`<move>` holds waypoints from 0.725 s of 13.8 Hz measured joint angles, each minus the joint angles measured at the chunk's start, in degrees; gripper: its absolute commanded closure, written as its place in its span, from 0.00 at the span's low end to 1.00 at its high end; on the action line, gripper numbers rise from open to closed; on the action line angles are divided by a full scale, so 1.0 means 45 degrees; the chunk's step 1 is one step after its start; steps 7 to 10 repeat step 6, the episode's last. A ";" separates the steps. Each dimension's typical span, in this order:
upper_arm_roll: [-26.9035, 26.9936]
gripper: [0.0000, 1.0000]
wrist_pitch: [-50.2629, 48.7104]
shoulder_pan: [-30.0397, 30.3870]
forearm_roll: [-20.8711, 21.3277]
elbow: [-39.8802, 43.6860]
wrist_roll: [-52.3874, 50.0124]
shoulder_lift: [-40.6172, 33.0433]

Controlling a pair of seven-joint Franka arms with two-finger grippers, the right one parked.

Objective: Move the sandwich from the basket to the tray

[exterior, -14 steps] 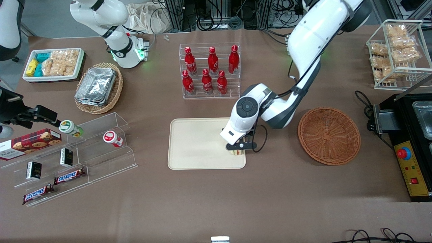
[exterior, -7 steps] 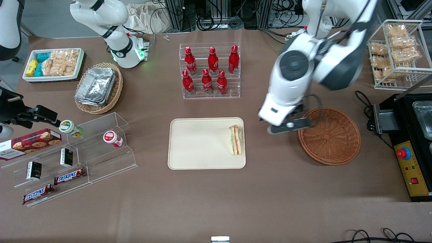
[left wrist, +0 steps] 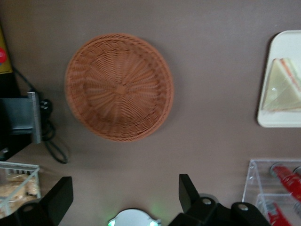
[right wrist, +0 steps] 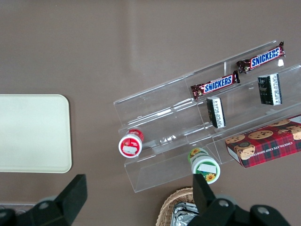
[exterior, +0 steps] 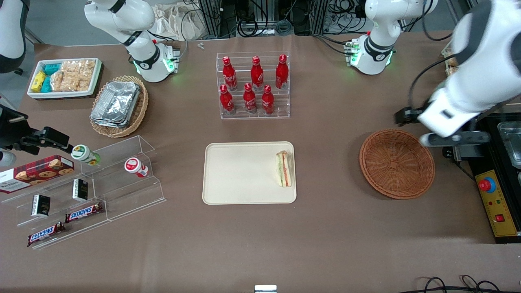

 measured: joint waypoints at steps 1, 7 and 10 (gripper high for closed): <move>0.0718 0.00 -0.0130 -0.0267 -0.0145 -0.0041 0.0361 -0.0267; 0.3404 0.00 -0.0179 -0.2443 -0.0467 -0.0769 0.1074 -0.1533; 0.3404 0.00 -0.0179 -0.2443 -0.0467 -0.0769 0.1074 -0.1533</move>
